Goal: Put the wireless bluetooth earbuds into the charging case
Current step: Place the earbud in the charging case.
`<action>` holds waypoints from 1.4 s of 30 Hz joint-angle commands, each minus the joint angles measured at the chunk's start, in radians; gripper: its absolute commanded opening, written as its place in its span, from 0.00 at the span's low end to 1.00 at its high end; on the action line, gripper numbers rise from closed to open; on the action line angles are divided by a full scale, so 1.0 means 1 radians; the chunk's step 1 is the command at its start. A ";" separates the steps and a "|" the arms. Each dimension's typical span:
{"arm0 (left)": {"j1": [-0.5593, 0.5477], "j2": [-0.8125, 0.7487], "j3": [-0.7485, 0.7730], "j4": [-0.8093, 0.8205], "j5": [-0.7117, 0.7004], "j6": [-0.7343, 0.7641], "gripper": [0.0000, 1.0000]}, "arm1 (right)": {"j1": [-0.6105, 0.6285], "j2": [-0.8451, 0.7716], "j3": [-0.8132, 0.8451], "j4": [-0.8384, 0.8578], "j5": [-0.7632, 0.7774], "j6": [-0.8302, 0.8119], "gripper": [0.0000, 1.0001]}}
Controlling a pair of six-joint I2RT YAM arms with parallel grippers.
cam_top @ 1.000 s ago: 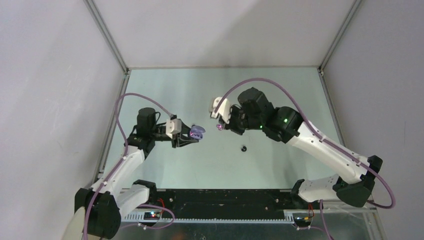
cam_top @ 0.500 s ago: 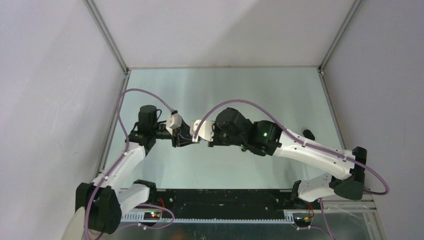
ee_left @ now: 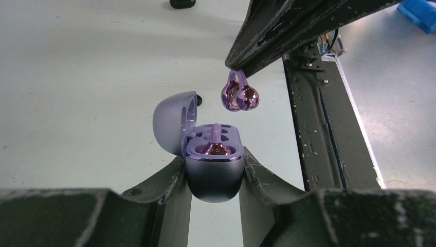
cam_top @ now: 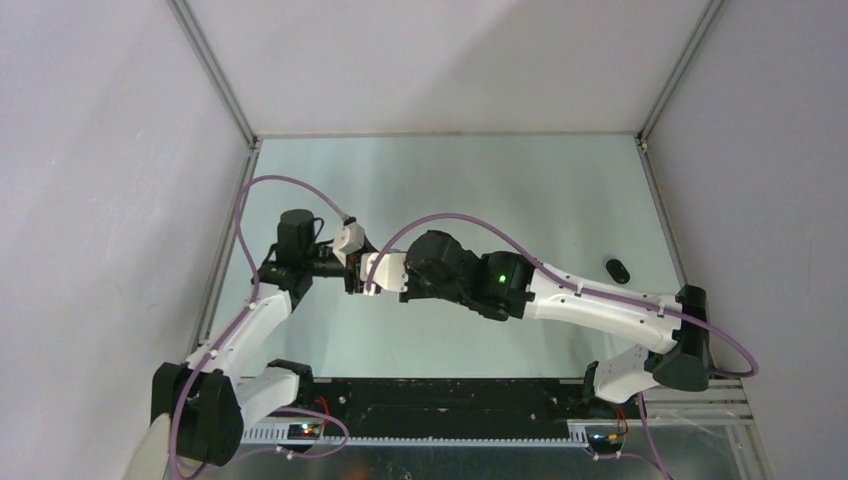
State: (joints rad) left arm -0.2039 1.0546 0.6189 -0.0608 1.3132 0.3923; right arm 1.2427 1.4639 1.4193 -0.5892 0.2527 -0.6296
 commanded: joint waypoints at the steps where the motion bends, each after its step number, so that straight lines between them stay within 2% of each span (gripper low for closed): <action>1: -0.007 -0.016 0.022 0.036 0.013 -0.015 0.00 | 0.014 0.014 0.004 0.057 0.038 -0.013 0.00; 29: -0.008 -0.051 0.013 0.042 0.010 -0.002 0.00 | 0.021 0.070 0.009 0.072 0.060 -0.019 0.00; 42: -0.009 -0.061 0.007 0.049 -0.002 0.004 0.00 | 0.003 0.100 0.042 0.074 0.142 0.033 0.00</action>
State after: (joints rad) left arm -0.2058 1.0248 0.6170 -0.0463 1.2819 0.3927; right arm 1.2541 1.5520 1.4258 -0.5198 0.3756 -0.6289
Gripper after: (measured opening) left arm 0.373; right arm 0.009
